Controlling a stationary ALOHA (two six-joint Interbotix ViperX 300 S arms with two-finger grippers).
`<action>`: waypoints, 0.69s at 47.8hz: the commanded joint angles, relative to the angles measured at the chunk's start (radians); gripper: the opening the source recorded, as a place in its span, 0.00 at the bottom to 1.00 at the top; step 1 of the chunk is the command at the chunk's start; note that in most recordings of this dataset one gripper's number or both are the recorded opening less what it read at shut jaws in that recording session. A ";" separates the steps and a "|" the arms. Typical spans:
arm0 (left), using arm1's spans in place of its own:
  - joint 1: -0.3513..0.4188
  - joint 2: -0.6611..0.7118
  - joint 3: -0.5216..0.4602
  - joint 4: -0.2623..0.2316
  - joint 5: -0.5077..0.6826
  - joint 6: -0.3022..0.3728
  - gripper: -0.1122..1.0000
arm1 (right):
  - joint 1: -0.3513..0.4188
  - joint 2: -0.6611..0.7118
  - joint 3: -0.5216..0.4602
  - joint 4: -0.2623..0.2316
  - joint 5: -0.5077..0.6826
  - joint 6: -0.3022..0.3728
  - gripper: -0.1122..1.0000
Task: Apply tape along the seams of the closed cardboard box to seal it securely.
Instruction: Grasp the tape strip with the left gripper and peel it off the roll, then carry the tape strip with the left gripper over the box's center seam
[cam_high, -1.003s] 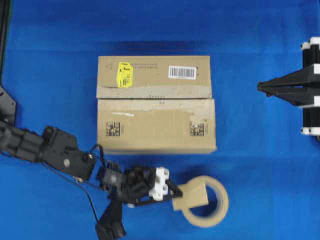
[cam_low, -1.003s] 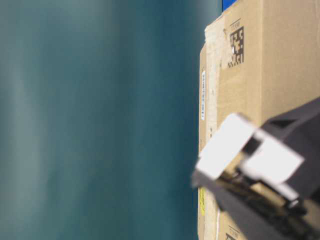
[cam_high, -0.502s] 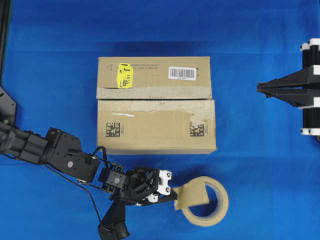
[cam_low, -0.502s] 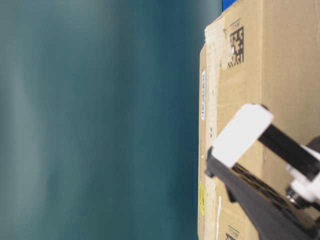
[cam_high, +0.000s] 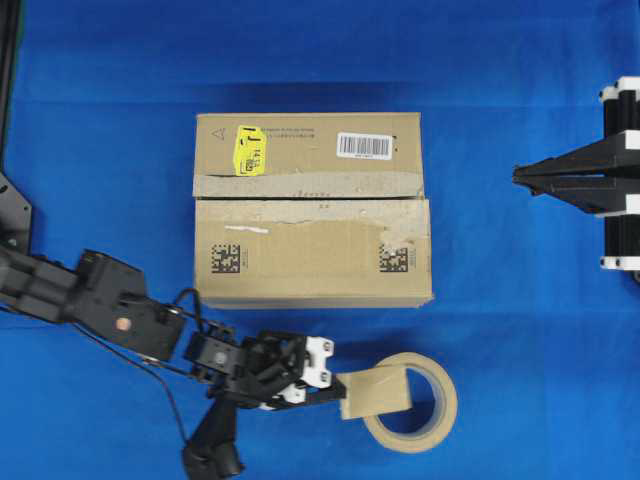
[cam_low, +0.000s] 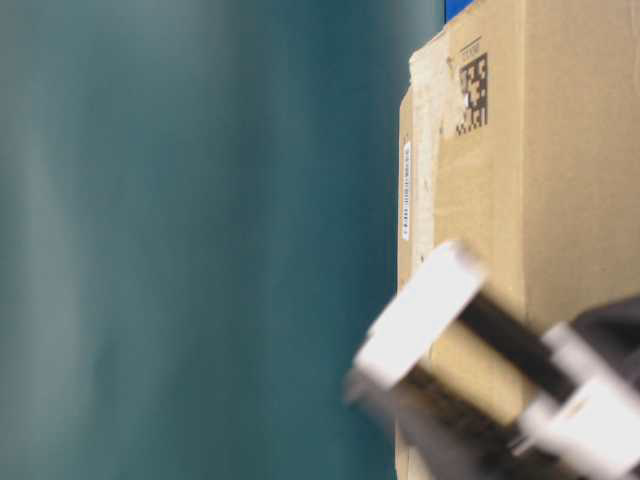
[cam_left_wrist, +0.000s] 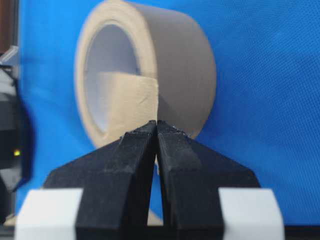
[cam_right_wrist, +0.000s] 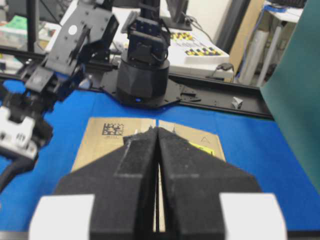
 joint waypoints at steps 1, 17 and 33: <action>-0.003 -0.091 0.018 -0.003 0.005 0.018 0.10 | 0.002 0.005 -0.029 0.000 0.005 -0.005 0.11; 0.040 -0.302 0.137 -0.003 -0.003 0.244 0.10 | 0.002 -0.002 -0.037 -0.002 0.008 -0.009 0.11; 0.144 -0.417 0.184 0.002 -0.015 0.313 0.10 | 0.002 -0.006 -0.063 -0.008 0.038 -0.020 0.11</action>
